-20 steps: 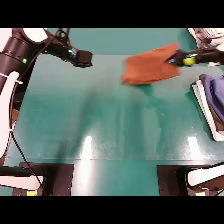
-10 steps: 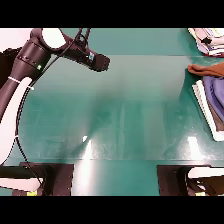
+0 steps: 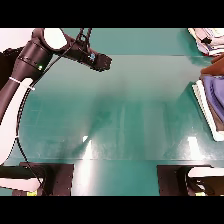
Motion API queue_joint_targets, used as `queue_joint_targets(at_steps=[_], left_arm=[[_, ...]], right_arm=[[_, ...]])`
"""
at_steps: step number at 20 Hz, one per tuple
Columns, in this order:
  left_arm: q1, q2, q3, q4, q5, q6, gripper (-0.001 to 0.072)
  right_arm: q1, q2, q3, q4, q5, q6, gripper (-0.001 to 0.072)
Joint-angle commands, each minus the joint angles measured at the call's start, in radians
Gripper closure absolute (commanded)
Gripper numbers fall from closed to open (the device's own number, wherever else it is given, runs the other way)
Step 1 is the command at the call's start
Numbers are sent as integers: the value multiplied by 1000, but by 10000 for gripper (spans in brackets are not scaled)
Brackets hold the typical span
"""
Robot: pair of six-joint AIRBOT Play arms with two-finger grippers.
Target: Fold the shirts.
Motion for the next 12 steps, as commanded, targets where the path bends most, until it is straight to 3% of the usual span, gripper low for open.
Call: queue_joint_targets(at_steps=[1, 9, 12], left_arm=[[0, 0, 0, 0, 9, 0, 683], [0, 0, 0, 1, 9, 1, 682], [0, 0, 0, 1, 8, 2, 683]], right_arm=[[-26, 77, -48, -1, 55, 0, 698], [-257, 264, -386, -4, 220, 0, 697], [-340, 288, -494, -142, 308, 0, 697]])
